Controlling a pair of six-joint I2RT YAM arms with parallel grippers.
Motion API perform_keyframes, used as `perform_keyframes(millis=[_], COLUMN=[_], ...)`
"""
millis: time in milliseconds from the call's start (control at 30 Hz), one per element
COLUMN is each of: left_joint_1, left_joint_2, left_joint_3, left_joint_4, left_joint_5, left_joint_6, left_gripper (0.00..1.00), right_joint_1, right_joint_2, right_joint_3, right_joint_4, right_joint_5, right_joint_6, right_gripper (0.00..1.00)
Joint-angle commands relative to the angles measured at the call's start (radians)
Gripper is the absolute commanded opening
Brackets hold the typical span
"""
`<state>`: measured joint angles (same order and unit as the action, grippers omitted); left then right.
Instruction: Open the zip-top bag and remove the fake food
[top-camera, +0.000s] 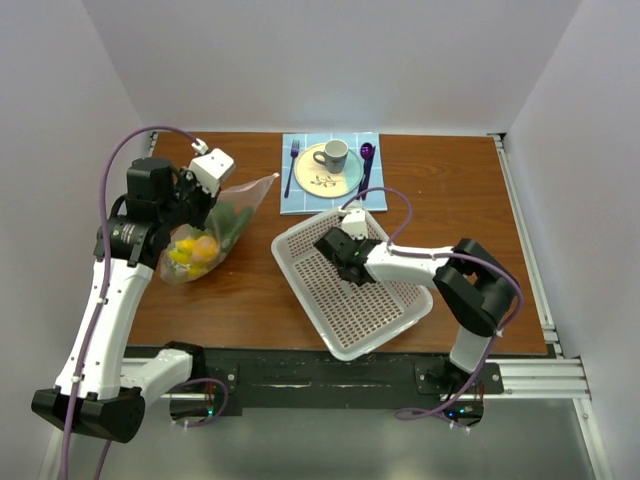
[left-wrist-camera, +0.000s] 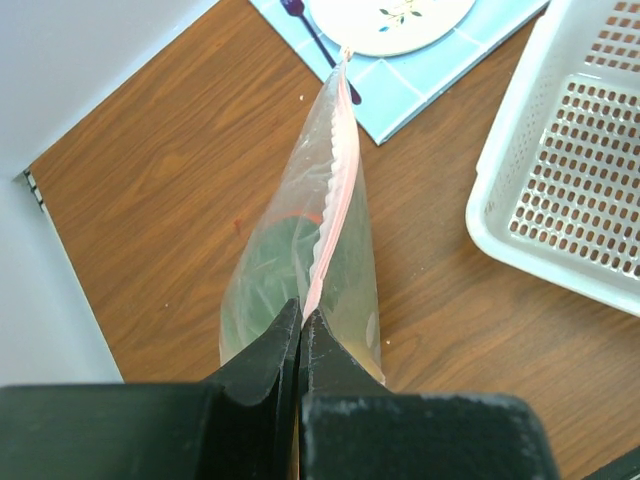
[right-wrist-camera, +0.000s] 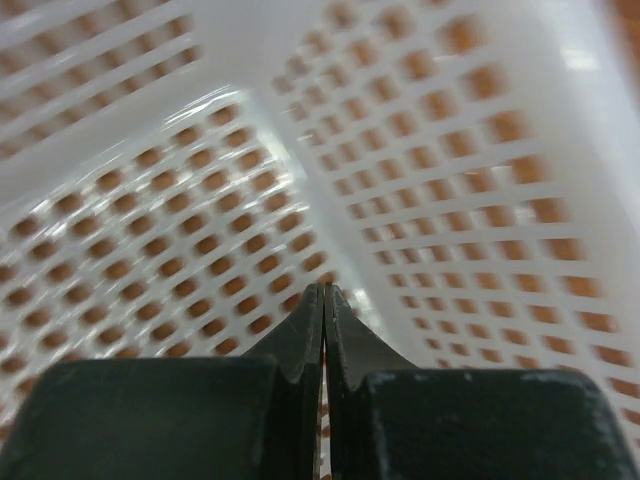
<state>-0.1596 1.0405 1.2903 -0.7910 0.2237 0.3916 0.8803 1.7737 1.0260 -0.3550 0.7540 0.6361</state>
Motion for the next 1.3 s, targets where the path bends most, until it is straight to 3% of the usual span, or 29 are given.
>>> perform_keyframes(millis=[0,133,400,467,533,600,633,800,867,1000,1267], left_joint_1=[-0.004,-0.004,-0.004,-0.004,-0.003,-0.004,-0.004,-0.004,-0.004,-0.004,-0.004], left_joint_2=[-0.026,0.004,0.065,0.064,0.053,0.039,0.036,0.024,-0.003,-0.078,-0.14], left_joint_3=[0.049,0.13,0.294,0.323,0.331,0.333,0.333,0.333,0.313,0.219,0.178], left_joint_4=[0.027,-0.034,-0.215,-0.238,-0.257,-0.269,-0.277,-0.355,-0.367,-0.323,-0.355], left_joint_5=[0.06,0.106,0.288,0.333,0.348,0.361,0.364,0.46,0.544,0.637,0.663], left_joint_6=[0.056,0.084,0.108,0.124,0.141,0.148,0.156,0.22,0.286,0.365,0.458], left_gripper=[0.0,0.0,0.0,0.0,0.0,0.0,0.0,0.0,0.0,0.0,0.0], right_joint_1=[-0.021,-0.05,-0.043,-0.015,0.025,0.029,0.029,0.026,0.026,0.023,0.022], right_joint_2=[-0.003,-0.016,-0.132,-0.181,-0.269,-0.363,-0.402,-0.586,-0.64,-0.622,-0.715], right_joint_3=[0.031,-0.006,-0.061,-0.06,-0.034,-0.012,-0.012,-0.134,-0.165,-0.062,-0.017], right_joint_4=[-0.261,-0.436,-0.458,-0.37,-0.204,0.007,0.072,0.598,0.684,0.572,0.41], right_joint_5=[0.248,0.265,0.17,0.162,0.153,0.096,0.067,-0.221,-0.327,-0.636,-1.002], right_joint_6=[0.297,0.506,0.637,0.555,0.355,0.096,0.021,-0.523,-0.702,-0.829,-0.889], right_gripper=[0.0,0.0,0.0,0.01,0.1,0.27,0.42,0.61,0.7,0.72,0.72])
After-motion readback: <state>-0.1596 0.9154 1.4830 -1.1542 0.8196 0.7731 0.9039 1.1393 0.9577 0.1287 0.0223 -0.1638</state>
